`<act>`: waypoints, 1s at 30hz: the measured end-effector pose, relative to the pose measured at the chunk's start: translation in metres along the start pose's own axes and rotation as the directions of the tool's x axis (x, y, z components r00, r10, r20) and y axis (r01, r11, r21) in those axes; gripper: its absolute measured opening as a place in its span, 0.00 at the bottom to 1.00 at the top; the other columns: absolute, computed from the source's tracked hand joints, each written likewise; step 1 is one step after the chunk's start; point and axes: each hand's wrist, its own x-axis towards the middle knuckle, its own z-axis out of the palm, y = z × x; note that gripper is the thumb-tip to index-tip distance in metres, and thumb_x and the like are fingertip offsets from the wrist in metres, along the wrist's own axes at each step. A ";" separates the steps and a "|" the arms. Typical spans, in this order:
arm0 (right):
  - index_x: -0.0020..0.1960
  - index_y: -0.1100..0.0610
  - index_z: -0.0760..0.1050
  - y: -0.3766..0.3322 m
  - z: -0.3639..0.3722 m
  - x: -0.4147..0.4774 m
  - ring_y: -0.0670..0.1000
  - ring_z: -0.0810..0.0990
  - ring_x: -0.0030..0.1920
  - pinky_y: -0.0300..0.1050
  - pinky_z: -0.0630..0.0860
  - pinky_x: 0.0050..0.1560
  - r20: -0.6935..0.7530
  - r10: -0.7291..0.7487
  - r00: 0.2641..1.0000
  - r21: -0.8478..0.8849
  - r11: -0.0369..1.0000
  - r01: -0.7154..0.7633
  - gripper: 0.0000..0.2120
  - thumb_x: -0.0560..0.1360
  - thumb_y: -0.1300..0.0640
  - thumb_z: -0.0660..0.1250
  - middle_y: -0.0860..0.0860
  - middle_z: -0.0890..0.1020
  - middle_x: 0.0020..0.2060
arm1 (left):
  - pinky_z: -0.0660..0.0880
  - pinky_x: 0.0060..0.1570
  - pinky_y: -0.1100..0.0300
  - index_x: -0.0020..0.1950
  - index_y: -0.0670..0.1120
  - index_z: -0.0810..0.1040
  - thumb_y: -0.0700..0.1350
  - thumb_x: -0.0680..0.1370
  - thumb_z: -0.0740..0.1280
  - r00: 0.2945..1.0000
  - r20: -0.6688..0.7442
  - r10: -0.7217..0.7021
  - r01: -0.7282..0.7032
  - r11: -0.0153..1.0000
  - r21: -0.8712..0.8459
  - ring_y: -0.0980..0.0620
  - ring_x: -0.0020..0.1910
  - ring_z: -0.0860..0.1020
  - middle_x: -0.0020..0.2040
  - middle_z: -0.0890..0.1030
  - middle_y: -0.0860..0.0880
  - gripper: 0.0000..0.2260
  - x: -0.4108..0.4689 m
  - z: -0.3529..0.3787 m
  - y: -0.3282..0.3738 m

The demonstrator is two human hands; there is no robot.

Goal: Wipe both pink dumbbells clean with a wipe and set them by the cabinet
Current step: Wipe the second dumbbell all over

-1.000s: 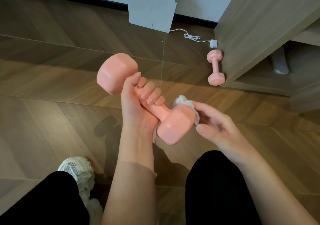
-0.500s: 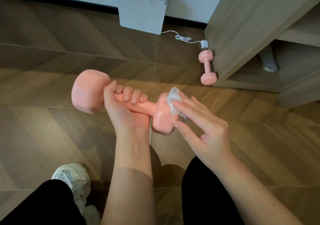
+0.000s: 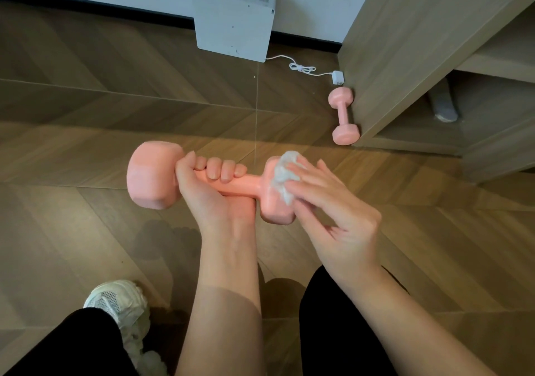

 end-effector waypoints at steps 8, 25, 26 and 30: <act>0.64 0.45 0.72 0.014 -0.006 0.006 0.46 0.77 0.60 0.38 0.74 0.55 0.474 0.488 0.733 0.320 0.679 -0.660 0.36 0.60 0.36 0.76 0.43 0.79 0.58 | 0.64 0.24 0.63 0.30 0.49 0.66 0.45 0.75 0.63 0.975 0.207 -0.078 0.062 0.995 0.085 0.56 0.22 0.62 0.24 0.63 0.54 0.14 0.006 -0.001 0.008; 0.54 0.49 0.81 0.022 -0.002 0.006 0.40 0.82 0.49 0.33 0.76 0.45 0.589 0.565 0.577 0.150 0.625 -0.766 0.11 0.74 0.47 0.69 0.42 0.85 0.47 | 0.75 0.52 0.53 0.35 0.51 0.78 0.49 0.69 0.72 0.944 0.218 -0.247 -0.012 0.634 0.773 0.54 0.40 0.80 0.37 0.80 0.51 0.06 0.006 0.002 -0.007; 0.52 0.50 0.82 0.024 0.002 0.007 0.40 0.82 0.46 0.32 0.75 0.41 0.593 0.595 0.542 0.130 0.593 -0.794 0.09 0.74 0.48 0.70 0.44 0.85 0.45 | 0.74 0.53 0.52 0.37 0.50 0.79 0.49 0.69 0.73 0.952 0.179 -0.247 0.000 0.587 0.810 0.54 0.41 0.80 0.37 0.81 0.52 0.05 0.008 0.003 -0.010; 0.47 0.50 0.82 0.018 0.012 0.013 0.39 0.82 0.43 0.31 0.75 0.38 0.540 0.658 0.524 0.100 0.568 -0.817 0.07 0.71 0.51 0.74 0.45 0.85 0.42 | 0.76 0.50 0.54 0.41 0.46 0.81 0.48 0.71 0.75 0.974 0.112 -0.199 -0.037 0.347 0.937 0.52 0.40 0.79 0.37 0.81 0.49 0.07 0.003 0.020 -0.019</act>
